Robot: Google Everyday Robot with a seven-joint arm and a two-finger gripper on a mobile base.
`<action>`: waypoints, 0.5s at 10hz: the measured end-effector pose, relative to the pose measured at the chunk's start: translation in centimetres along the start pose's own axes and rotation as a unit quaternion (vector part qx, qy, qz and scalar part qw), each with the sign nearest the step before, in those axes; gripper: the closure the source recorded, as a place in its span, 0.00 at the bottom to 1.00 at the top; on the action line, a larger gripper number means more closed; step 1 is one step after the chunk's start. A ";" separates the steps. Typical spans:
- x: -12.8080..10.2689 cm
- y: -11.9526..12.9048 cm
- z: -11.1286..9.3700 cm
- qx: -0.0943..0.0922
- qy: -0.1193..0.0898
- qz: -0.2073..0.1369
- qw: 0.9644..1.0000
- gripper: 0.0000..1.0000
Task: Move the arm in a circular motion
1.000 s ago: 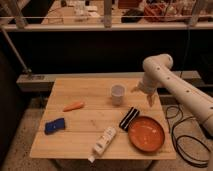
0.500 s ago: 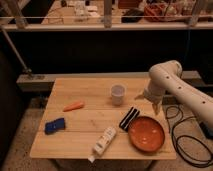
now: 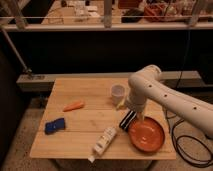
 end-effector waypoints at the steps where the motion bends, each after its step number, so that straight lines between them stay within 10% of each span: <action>1: -2.1 -1.6 -0.2 0.000 -0.005 -0.029 1.000 0.20; 5: -9.5 -8.8 -0.4 0.005 -0.018 -0.147 0.989 0.20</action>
